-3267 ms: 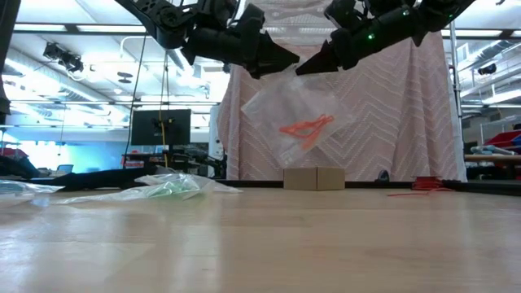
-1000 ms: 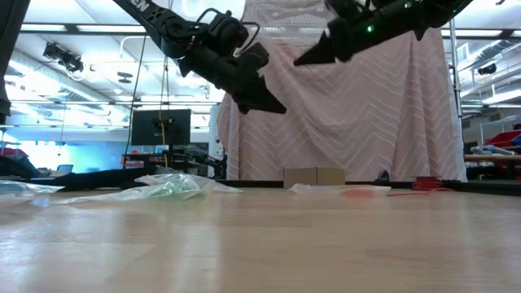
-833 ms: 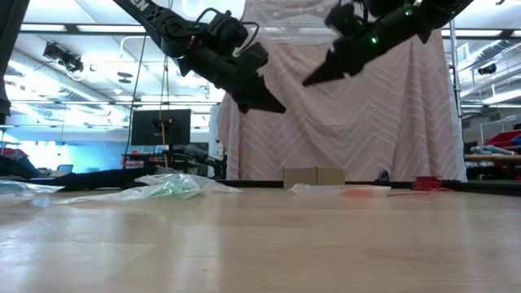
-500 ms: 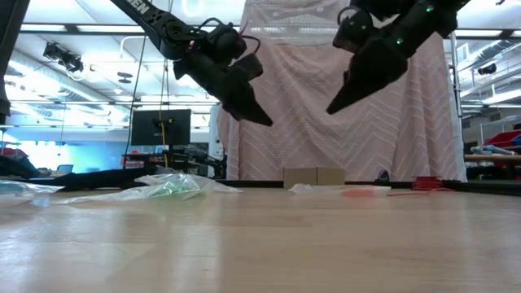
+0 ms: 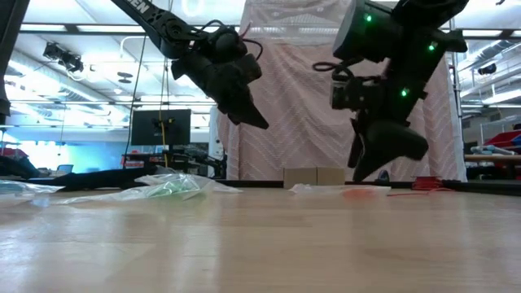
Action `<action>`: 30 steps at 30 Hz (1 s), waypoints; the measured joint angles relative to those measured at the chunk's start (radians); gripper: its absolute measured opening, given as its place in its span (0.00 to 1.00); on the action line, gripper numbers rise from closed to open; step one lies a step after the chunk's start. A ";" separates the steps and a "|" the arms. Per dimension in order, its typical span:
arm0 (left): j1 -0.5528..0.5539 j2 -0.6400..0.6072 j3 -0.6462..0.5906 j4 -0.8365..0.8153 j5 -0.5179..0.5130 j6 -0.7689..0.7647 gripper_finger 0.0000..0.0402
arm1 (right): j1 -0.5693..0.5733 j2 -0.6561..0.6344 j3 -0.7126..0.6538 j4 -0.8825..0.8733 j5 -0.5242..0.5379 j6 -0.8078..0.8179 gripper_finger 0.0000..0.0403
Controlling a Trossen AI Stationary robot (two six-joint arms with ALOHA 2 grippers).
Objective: Sort rubber bands
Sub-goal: Close the transparent zip bag
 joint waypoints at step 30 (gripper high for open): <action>0.000 -0.001 0.000 -0.012 0.046 0.001 0.06 | -0.003 0.177 0.010 0.082 0.117 0.242 0.01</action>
